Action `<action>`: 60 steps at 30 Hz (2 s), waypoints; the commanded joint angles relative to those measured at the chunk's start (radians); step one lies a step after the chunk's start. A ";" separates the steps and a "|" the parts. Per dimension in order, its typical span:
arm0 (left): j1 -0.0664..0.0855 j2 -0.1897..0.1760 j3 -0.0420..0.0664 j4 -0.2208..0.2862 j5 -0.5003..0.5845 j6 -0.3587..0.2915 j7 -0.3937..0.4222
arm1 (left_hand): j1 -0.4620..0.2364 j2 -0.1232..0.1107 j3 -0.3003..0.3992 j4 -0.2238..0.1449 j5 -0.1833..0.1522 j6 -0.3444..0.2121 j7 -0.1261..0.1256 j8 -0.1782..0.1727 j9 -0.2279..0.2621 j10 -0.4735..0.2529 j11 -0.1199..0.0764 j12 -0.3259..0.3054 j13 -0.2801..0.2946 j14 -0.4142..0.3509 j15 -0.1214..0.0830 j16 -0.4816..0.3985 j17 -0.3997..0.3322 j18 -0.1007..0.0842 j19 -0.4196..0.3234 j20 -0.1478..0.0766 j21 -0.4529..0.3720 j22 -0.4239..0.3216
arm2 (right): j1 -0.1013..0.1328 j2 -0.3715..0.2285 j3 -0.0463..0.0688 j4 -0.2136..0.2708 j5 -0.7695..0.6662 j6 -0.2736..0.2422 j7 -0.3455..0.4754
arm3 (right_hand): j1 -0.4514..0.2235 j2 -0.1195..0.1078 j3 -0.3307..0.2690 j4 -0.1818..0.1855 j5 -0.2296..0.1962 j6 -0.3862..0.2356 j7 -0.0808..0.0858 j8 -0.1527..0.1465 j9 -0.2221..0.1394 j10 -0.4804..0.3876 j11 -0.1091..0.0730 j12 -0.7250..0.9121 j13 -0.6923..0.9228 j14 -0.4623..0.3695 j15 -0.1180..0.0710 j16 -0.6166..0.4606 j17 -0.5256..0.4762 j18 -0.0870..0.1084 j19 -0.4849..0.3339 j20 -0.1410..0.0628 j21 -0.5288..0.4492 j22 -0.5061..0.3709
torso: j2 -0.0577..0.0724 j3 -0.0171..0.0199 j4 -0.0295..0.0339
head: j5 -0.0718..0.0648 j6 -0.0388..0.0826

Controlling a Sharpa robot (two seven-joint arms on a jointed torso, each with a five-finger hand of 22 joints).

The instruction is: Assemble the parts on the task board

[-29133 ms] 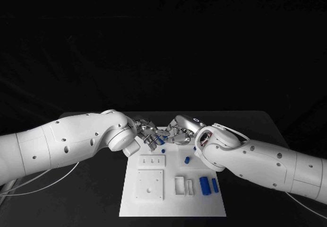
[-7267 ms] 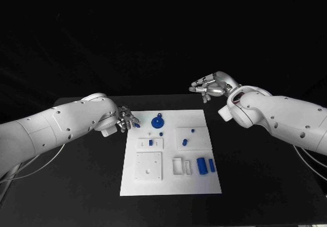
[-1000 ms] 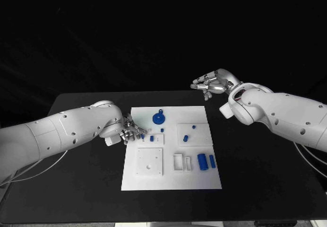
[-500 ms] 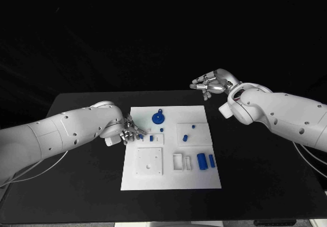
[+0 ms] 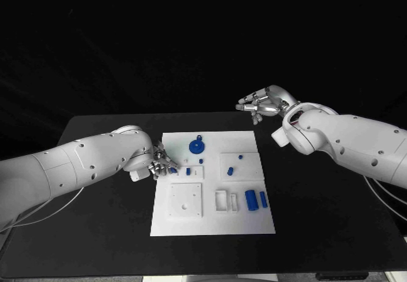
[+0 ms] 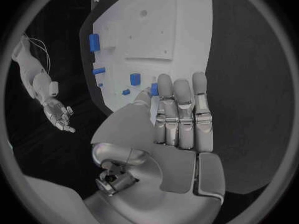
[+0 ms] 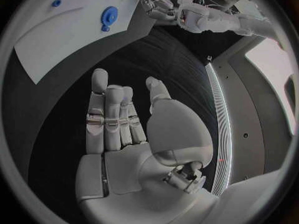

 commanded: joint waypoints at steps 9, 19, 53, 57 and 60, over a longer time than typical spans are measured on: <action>-0.001 -0.013 0.000 0.021 0.009 0.003 0.020 | 0.078 0.026 0.047 -0.067 -0.010 -0.007 0.005 0.000 -0.004 -0.004 0.001 0.000 -0.003 -0.007 0.000 0.004 -0.001 -0.015 -0.009 0.000 0.000 0.021 | -0.002 0.003 0.000 -0.001 -0.002 0.021 0.004 | -0.011 0.003 0.002 0.004 0.001 -0.008 -0.002 -0.003 -0.001 -0.001 0.004 0.002 0.001 -0.003 0.001 0.004 -0.001 -0.002 0.001 0.001 -0.006 0.001 | 0.000 -0.0002 0.0000 | -0.002 -0.003; -0.001 -0.018 0.000 0.046 0.005 -0.017 0.028 | 0.079 0.026 0.049 -0.075 -0.010 -0.002 0.003 0.001 0.004 0.002 -0.001 0.003 -0.002 -0.002 -0.002 0.009 0.001 -0.015 -0.007 -0.002 0.009 0.021 | -0.004 0.004 0.000 -0.002 -0.002 0.023 0.004 | -0.011 0.003 0.002 0.004 0.001 -0.008 -0.002 -0.003 -0.001 -0.001 0.004 0.002 0.001 -0.003 0.001 0.004 -0.001 -0.002 0.001 0.001 -0.006 0.001 | 0.000 -0.0004 -0.0008 | -0.002 -0.004; -0.001 -0.004 0.000 0.057 -0.180 0.033 0.041 | 0.090 0.028 0.051 -0.114 -0.020 0.003 0.003 -0.001 -0.004 0.009 -0.004 0.006 0.000 0.006 -0.006 0.012 0.004 -0.015 -0.009 -0.006 0.033 0.021 | -0.008 0.005 0.000 -0.005 -0.001 0.030 0.003 | -0.011 0.003 0.002 0.006 0.002 -0.010 -0.001 -0.003 -0.001 -0.002 0.004 0.002 0.002 -0.004 0.001 0.004 -0.001 -0.001 0.001 0.001 -0.006 0.001 | -0.001 -0.0009 0.0000 | -0.004 -0.006; -0.001 -0.003 0.000 0.059 -0.187 0.036 0.045 | 0.086 0.032 0.050 -0.125 -0.020 0.004 0.003 0.000 -0.010 0.009 -0.004 0.006 0.000 0.006 -0.006 0.012 0.004 -0.015 -0.012 -0.007 0.039 0.021 | -0.008 0.006 0.000 -0.006 -0.001 0.029 0.003 | -0.010 0.003 0.002 0.007 0.002 -0.010 -0.001 -0.003 -0.001 -0.003 0.004 0.002 0.001 -0.004 0.001 0.003 -0.002 -0.001 0.000 0.001 -0.007 0.000 | 0.000 -0.0010 -0.0001 | -0.003 -0.007; -0.001 -0.003 0.000 0.060 -0.191 0.033 0.050 | 0.086 0.033 0.050 -0.129 -0.021 0.004 0.003 0.000 -0.010 0.010 -0.004 0.007 0.001 0.007 -0.006 0.013 0.005 -0.015 -0.012 -0.007 0.042 0.021 | -0.008 0.006 0.000 -0.006 -0.001 0.030 0.004 | -0.010 0.003 0.002 0.007 0.002 -0.010 -0.001 -0.003 -0.001 -0.003 0.004 0.002 0.001 -0.004 0.001 0.003 -0.002 -0.001 0.000 0.001 -0.007 0.000 | 0.000 -0.0010 -0.0002 | -0.004 -0.007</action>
